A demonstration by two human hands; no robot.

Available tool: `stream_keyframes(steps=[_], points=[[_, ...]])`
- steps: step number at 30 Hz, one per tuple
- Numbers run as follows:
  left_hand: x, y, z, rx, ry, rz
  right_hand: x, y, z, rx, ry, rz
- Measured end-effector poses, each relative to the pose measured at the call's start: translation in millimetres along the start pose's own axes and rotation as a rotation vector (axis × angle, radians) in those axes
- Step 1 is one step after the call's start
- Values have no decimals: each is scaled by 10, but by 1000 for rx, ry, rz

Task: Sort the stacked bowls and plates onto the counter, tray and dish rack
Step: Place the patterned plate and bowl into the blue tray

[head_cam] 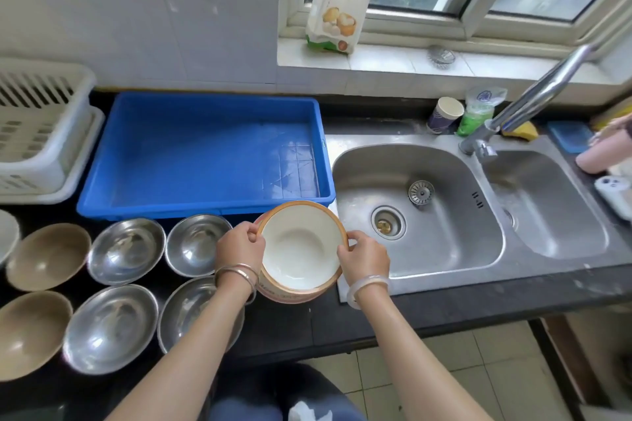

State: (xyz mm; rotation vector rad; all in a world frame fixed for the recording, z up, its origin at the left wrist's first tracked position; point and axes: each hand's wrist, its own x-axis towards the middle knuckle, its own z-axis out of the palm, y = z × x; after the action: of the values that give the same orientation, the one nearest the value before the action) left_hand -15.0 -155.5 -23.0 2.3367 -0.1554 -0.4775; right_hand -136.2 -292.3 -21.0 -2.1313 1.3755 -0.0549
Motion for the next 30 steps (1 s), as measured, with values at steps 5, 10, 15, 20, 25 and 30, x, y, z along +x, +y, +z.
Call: stream_keyframes(steps=[5,10,15,20,25,30], points=[[18,314,-26,15,-55,104,36,85,-347,45,51,26],[-114,560,179,-30,-182,160,30,315,-716,27,92,68],[-294,689,515,-28,-304,188,-26,665,-895,37,102,155],[-445,670,784,-3,-385,179,-74,991,-865,85,89,260],[-501,624,936,73,-432,185,-103,1191,-767,120,66,311],[-500,580,1003,116,-452,188,-85,1263,-693,137,44,320]])
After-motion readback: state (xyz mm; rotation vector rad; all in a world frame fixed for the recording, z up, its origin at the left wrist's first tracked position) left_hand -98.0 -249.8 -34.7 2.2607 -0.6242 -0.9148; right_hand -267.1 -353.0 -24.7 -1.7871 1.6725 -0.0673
